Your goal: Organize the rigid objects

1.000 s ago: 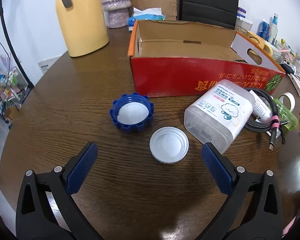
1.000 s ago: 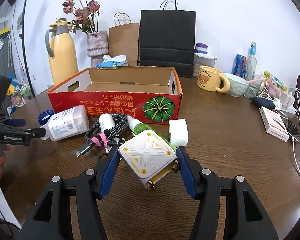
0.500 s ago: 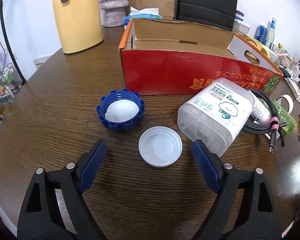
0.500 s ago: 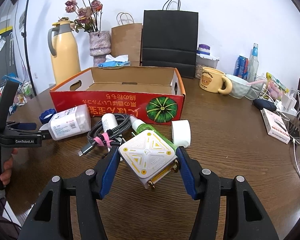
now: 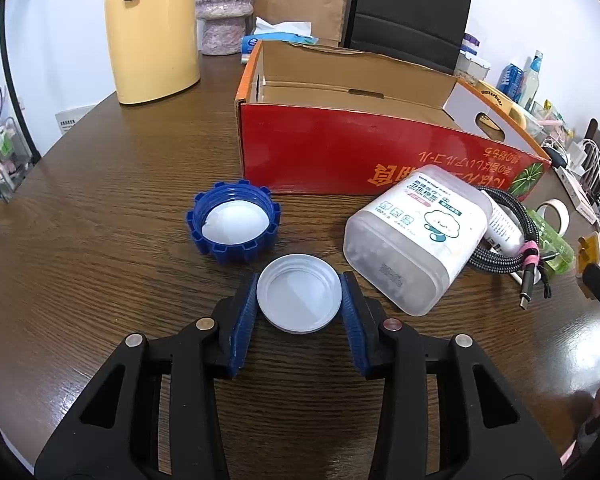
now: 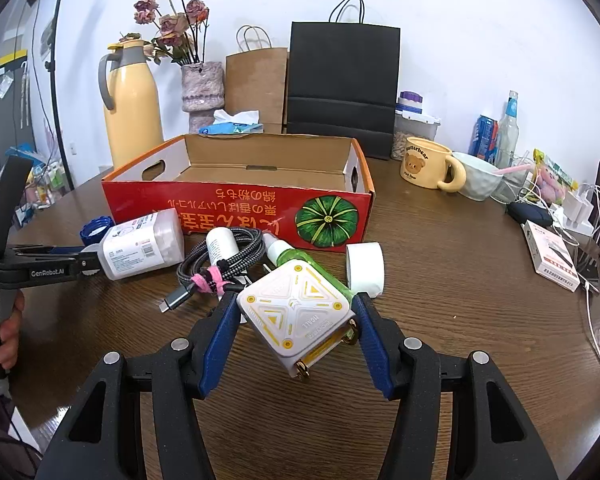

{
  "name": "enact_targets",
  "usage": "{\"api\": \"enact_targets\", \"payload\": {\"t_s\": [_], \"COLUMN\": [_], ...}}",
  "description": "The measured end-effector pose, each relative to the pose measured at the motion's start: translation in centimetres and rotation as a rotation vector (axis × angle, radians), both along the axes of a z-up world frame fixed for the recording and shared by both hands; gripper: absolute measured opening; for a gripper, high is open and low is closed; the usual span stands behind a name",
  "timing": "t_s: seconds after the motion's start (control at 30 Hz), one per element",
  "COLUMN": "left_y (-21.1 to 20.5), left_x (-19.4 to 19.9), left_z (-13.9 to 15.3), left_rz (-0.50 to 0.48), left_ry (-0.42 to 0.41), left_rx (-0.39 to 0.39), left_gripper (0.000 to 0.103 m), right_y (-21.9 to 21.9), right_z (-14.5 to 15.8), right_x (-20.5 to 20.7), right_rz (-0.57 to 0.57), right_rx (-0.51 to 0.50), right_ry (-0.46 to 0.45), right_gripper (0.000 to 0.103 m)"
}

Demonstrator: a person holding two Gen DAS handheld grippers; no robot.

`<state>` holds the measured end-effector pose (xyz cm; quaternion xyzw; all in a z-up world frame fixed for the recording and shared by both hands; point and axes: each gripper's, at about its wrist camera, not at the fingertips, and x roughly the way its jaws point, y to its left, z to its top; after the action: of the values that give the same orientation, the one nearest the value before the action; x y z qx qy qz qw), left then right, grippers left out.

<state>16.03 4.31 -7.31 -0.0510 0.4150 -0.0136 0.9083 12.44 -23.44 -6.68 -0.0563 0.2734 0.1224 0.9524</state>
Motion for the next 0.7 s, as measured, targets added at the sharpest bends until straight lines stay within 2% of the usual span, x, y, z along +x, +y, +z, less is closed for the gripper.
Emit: {"api": "enact_targets", "payload": {"t_s": [0.37,0.7], "left_y": [0.2,1.2], "left_x": [-2.1,-4.4], "left_z": [1.7,6.0], "left_rz": [0.012,0.024], "left_ry": [-0.073,-0.179], "left_rx": [0.029,0.008], "left_gripper": [0.037,0.037], "right_y": [-0.2,1.0], "right_z": [0.2,1.8], "right_x": [-0.3,-1.1], "right_rz": [-0.011,0.030], "right_rx": [-0.001,0.019], "right_ry": [-0.020,-0.067], "right_gripper": [0.063,0.063]}}
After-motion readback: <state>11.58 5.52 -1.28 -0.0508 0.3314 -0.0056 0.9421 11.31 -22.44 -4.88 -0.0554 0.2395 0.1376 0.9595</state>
